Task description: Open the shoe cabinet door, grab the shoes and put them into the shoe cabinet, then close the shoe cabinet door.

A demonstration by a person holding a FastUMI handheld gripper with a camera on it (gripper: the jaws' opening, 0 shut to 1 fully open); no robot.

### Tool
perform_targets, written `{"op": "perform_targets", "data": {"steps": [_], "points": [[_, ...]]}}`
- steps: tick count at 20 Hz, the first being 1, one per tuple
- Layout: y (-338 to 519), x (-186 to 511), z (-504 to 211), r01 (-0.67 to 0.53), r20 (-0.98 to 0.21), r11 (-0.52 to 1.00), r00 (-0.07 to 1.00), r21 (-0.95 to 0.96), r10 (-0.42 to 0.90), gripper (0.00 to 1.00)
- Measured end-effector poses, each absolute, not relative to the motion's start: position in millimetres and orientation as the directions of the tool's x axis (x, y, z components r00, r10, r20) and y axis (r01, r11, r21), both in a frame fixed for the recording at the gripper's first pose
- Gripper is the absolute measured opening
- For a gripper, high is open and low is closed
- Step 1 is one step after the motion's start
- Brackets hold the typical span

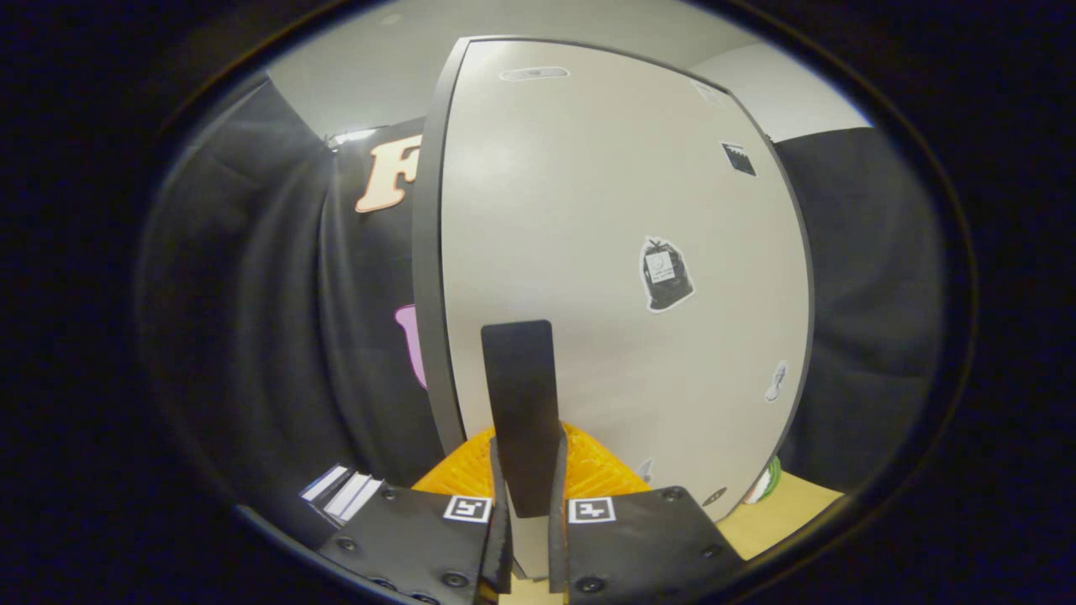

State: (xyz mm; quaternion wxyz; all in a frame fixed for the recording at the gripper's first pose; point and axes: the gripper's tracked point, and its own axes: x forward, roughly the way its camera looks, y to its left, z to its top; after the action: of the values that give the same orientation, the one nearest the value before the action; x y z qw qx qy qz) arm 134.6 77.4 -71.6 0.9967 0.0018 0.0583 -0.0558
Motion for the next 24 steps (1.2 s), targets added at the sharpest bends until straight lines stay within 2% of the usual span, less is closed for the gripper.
{"op": "perform_targets", "data": {"steps": [5, 13, 20, 24], "points": [[71, 109, -69, 0.076, -0.132, 0.997, 0.988, -0.006, -0.076, 0.19], [31, 27, -52, 0.005, -0.141, 1.000, 0.990, 0.017, -0.003, 0.19], [-14, -27, -45, -0.157, -0.159, 0.987, 0.974, 0.036, 0.160, 0.18], [-56, -58, -39, -0.204, -0.155, 0.978, 0.966, 0.029, 0.206, 0.18]]}}
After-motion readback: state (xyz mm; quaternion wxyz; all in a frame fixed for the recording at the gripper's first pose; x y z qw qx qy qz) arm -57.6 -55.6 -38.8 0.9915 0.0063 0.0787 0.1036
